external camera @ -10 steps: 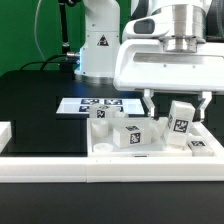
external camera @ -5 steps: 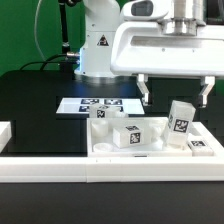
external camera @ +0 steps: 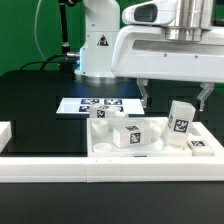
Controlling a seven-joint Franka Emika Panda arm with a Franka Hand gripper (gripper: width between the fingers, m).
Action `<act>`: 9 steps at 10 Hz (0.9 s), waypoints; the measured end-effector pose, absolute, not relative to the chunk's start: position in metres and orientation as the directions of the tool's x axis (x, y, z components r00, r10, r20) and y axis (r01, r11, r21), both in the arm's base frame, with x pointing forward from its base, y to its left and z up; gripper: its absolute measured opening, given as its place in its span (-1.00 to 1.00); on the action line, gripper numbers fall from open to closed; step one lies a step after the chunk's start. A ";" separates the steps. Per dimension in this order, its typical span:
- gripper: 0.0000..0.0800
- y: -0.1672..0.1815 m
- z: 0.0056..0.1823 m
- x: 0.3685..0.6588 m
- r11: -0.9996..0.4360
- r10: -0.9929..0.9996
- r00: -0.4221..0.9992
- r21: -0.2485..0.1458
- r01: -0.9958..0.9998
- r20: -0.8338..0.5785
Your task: Assemble one leg
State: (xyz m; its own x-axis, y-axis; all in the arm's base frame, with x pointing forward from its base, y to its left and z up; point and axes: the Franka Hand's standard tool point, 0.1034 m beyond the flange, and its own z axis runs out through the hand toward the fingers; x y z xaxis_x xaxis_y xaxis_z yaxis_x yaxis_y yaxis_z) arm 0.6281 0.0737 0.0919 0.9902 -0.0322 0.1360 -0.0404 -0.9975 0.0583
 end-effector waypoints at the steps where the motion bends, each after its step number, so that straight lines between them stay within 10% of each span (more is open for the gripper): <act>1: 0.62 0.073 0.089 0.627 -0.997 -0.032 0.990 0.060 -0.041 0.134; 4: 0.56 0.081 0.090 0.628 -0.998 -0.029 0.991 0.058 -0.037 0.134; 7: -0.29 0.079 0.090 0.628 -0.997 -0.043 0.990 0.056 -0.051 0.136; 9: -0.29 0.079 0.090 0.628 -0.996 -0.064 0.989 0.053 -0.071 0.137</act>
Offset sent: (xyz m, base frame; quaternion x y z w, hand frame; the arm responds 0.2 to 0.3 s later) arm 0.0104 0.0163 0.0031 -0.0156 -0.0006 0.0016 0.9999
